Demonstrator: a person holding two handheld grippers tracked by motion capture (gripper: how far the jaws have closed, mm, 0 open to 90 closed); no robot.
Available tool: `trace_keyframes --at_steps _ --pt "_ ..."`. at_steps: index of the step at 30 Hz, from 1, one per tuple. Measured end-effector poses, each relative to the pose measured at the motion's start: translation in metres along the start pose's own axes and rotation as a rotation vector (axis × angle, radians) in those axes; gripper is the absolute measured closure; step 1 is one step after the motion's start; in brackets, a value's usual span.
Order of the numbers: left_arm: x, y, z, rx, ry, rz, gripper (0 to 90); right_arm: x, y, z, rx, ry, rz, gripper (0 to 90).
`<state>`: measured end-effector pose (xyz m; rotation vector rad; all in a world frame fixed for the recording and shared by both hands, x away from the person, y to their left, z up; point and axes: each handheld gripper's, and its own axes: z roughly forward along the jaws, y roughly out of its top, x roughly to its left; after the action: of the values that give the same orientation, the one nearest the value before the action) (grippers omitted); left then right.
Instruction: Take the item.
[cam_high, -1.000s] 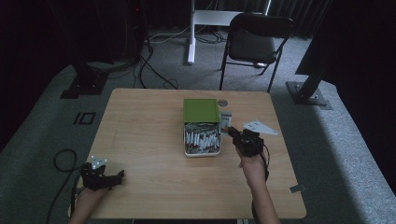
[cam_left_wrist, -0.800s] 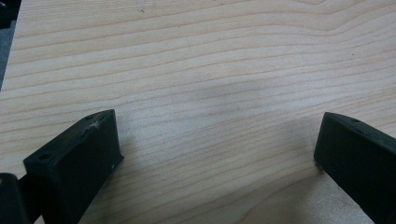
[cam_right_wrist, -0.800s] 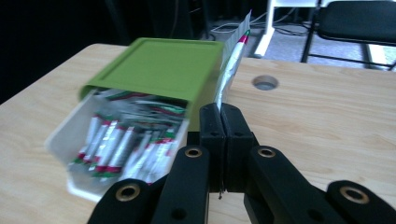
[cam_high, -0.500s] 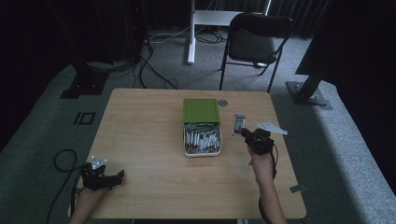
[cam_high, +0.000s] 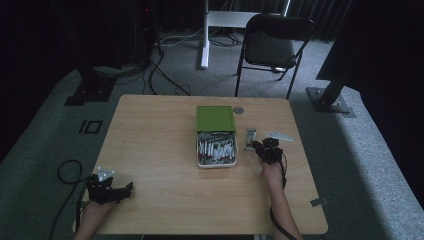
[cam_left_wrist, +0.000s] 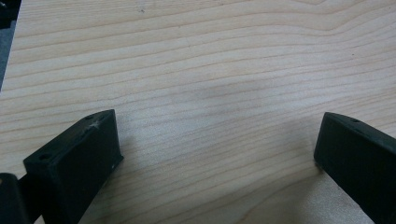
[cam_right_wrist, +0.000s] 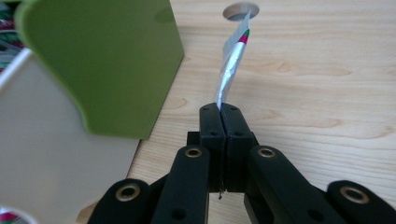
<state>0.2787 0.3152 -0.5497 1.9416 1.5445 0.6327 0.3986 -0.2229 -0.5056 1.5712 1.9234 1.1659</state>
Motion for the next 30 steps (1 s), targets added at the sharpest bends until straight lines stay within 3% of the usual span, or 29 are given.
trace_keyframes --at_steps 7,12,18,21,26,30 --pt "0.000 0.000 0.000 0.000 0.000 0.001 1.1 -0.012 -0.006 0.016 0.029 0.037 0.072 89.3" --pt "0.000 0.000 0.000 0.000 0.000 0.000 1.1 -0.021 -0.013 0.021 0.059 -0.011 0.085 89.2" --pt "0.000 0.000 0.000 0.000 0.000 0.001 1.1 -0.032 -0.018 0.028 0.089 -0.030 0.115 87.0" --pt "0.000 0.000 0.000 0.001 0.000 0.000 1.1 -0.035 -0.018 0.030 0.091 -0.053 0.101 81.4" --pt "0.000 0.000 0.000 0.000 0.000 0.001 1.1 -0.039 -0.018 0.030 0.094 -0.063 0.091 54.0" --pt "0.000 0.000 0.000 0.000 0.000 0.001 1.1 -0.038 -0.018 0.027 0.106 -0.086 0.063 41.2"
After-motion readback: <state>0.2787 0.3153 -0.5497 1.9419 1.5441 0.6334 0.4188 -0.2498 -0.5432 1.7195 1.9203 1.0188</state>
